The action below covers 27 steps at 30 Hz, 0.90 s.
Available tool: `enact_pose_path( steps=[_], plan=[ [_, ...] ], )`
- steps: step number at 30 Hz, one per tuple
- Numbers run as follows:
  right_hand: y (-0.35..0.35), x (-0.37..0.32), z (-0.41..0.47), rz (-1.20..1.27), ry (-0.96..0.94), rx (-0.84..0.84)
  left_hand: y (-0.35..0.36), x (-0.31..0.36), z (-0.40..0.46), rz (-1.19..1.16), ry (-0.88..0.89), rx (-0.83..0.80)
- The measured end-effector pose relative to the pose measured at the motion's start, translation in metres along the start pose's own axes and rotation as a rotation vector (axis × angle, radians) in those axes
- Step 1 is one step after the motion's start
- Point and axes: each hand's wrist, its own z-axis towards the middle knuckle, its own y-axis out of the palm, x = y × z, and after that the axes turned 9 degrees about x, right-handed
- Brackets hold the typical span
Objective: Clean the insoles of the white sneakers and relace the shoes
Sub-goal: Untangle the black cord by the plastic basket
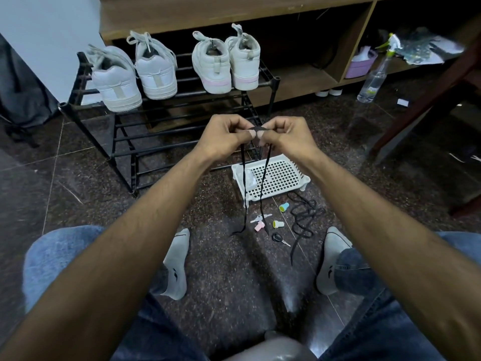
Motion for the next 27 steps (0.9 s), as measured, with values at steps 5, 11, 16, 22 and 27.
enact_pose_path(
  steps=[5, 11, 16, 22, 27],
  plan=[
    [0.001, -0.002, 0.003, 0.019, -0.003, -0.023, -0.002, 0.02, 0.003, -0.115, 0.024, 0.083],
    [0.025, 0.004, -0.014, 0.027, 0.095, -0.215, 0.001, 0.055, 0.003, -0.441, -0.019, 0.178],
    [0.034, 0.038, -0.033, -0.116, 0.226, -0.283, -0.027, 0.064, 0.015, -0.723, -0.085, 0.387],
    [0.009, 0.06, -0.038, 0.009, 0.312, -0.076, -0.059, -0.038, 0.019, -0.862, -0.495, 0.878],
    [-0.006, 0.054, -0.029, 0.001, 0.244, -0.088, -0.039, -0.13, -0.021, -0.745, -0.899, 0.977]
  ],
)
